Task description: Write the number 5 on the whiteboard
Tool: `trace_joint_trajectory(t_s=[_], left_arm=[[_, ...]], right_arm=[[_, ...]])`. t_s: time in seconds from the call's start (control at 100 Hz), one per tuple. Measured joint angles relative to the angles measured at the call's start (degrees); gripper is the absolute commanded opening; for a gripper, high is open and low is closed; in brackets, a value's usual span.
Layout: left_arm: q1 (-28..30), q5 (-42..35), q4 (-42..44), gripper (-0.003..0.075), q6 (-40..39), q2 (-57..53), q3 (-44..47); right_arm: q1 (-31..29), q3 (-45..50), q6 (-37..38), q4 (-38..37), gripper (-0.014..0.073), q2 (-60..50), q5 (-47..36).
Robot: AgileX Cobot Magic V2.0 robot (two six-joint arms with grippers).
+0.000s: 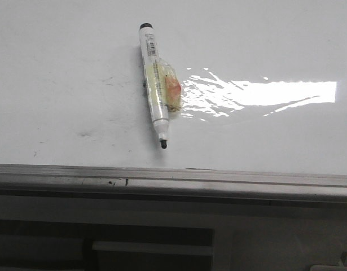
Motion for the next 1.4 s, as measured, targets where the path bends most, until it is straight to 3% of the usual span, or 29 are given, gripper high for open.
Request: trace_joint_trajectory(t_s=[0.94, 1.4], left_arm=[[0.0, 0.0, 0.0, -0.002, 0.0, 0.0, 0.0], [0.0, 0.0, 0.66, -0.002, 0.0, 0.0, 0.0]], right_arm=[[0.0, 0.0, 0.0, 0.0, -0.0063, 0.0, 0.0], [0.0, 0.0, 0.0, -7.06, -0.0063, 0.0, 0.21]])
